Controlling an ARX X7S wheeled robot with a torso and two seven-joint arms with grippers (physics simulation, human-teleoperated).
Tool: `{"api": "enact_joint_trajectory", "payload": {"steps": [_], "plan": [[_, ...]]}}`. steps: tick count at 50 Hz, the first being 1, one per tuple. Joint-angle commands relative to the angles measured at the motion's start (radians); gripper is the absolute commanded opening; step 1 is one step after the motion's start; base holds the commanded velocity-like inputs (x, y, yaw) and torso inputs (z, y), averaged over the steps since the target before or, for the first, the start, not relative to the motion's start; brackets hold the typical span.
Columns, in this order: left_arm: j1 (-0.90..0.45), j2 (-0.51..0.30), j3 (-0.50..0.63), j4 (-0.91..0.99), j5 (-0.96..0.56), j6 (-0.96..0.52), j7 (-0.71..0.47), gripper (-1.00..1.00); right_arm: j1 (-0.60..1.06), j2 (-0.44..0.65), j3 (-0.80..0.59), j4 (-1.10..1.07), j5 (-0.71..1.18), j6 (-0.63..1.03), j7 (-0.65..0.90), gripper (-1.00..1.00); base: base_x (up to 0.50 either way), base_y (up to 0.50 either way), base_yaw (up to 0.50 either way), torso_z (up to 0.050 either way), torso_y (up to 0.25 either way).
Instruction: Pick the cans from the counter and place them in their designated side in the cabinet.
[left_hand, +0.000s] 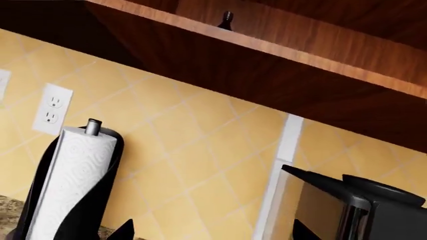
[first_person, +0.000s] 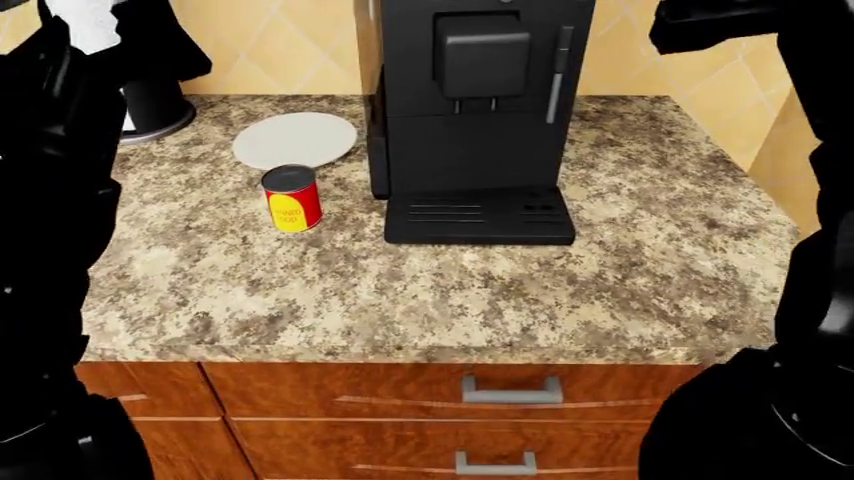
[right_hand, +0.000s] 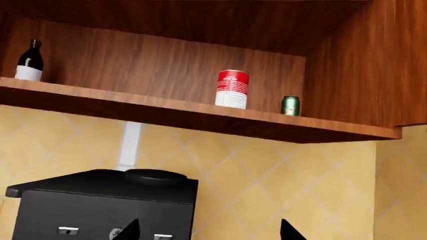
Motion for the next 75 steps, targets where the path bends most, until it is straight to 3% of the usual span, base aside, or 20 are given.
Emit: {"api": "enact_joint_trajectory", "payload": {"steps": [1, 13, 67, 75], "plan": [[0.153, 0.03, -0.058, 0.126, -0.052, -0.021, -0.041, 1.0, -0.242, -0.072, 0.064, -0.154, 0.004, 0.002, 0.034, 1.0, 0.0, 0.0, 0.0, 0.0, 0.0], [0.23, 0.019, -0.1, 0.213, -0.133, -0.11, -0.061, 1.0, -0.305, -0.093, 0.079, -0.123, 0.073, -0.042, 0.087, 1.0, 0.0, 0.04, 0.0, 0.0, 0.0], [0.256, -0.018, -0.073, 0.211, -0.155, -0.116, -0.062, 1.0, -0.413, -0.084, 0.128, -0.091, 0.374, -0.066, 0.269, 1.0, 0.06, 0.49, 0.0, 0.0, 0.0], [0.258, -0.021, -0.074, 0.215, -0.162, -0.117, -0.066, 1.0, -0.413, -0.094, 0.157, -0.093, 0.425, 0.037, 0.305, 1.0, 0.0, 0.0, 0.0, 0.0, 0.0]]}}
